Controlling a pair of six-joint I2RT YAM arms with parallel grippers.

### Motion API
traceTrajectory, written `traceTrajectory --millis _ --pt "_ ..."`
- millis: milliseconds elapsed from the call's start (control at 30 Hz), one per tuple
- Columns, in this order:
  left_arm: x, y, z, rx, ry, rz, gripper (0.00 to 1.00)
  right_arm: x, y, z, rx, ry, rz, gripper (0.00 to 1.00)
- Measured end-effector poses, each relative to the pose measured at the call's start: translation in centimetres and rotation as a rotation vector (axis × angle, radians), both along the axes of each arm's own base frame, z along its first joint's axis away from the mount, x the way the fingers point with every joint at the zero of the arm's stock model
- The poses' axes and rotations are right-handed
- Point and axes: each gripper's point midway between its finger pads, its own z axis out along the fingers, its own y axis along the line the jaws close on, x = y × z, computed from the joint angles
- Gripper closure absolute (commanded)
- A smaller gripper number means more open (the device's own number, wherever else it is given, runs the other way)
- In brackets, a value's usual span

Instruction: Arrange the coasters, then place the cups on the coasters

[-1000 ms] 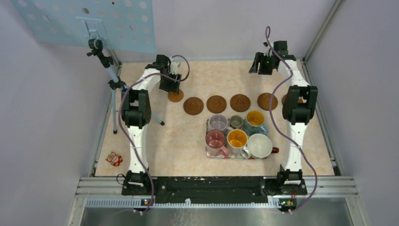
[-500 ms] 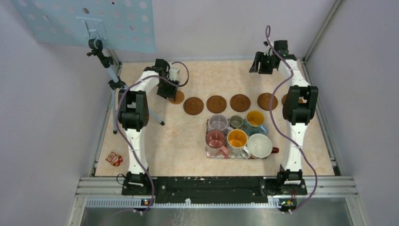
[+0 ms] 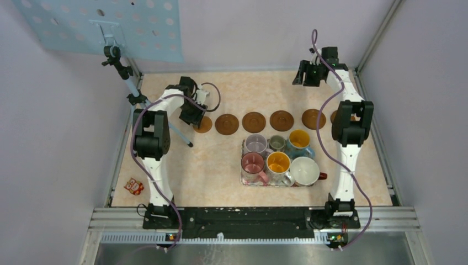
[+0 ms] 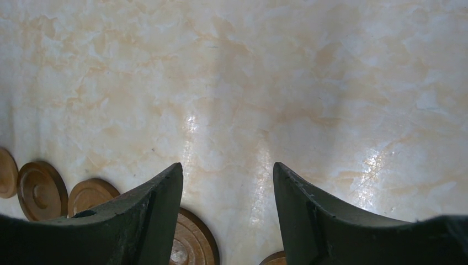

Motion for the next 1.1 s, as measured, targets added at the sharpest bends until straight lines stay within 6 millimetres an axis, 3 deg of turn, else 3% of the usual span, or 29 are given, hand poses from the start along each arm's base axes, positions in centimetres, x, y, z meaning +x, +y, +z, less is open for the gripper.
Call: traceTrajectory --millis 533,733,933,1100 --pt "-1.4 0.9 0.0 0.044 0.027 -0.039 0.41 0.0 0.0 0.2 -0.005 -0.006 0.006 0.4" --pt "-1.9 1.1 0.4 0.057 0.048 -0.043 0.34 -0.4 -0.1 1.0 -0.012 -0.01 0.014 0.4" --pt "0.4 1.1 2.9 0.062 -0.025 -0.049 0.27 -1.1 -0.2 2.2 -0.033 -0.018 0.036 0.4" --pt "1.9 0.4 4.7 0.044 -0.088 -0.064 0.24 -2.1 -0.4 5.0 -0.067 -0.053 0.071 0.4"
